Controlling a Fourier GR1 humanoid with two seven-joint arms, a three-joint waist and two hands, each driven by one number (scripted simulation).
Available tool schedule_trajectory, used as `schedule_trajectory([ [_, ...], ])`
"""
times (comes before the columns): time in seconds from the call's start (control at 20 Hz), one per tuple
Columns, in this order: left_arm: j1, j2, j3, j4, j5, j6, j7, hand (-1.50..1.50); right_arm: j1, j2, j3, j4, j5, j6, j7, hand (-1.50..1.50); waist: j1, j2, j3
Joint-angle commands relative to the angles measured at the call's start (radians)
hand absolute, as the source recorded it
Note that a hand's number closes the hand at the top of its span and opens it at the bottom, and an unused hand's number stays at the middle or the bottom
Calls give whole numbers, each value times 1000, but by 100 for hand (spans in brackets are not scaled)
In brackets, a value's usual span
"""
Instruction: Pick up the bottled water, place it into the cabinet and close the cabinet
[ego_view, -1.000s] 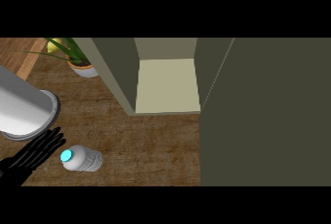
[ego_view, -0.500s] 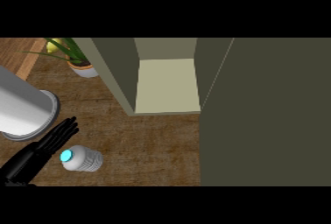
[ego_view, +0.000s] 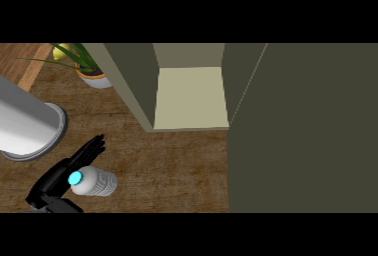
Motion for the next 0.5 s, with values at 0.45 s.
schedule_trajectory([
  [0.45,-142,-34,13,442,-80,-35,-297,-150,119,-24,-61,-150,-214,19,-1,-150,-5,3,-1],
])
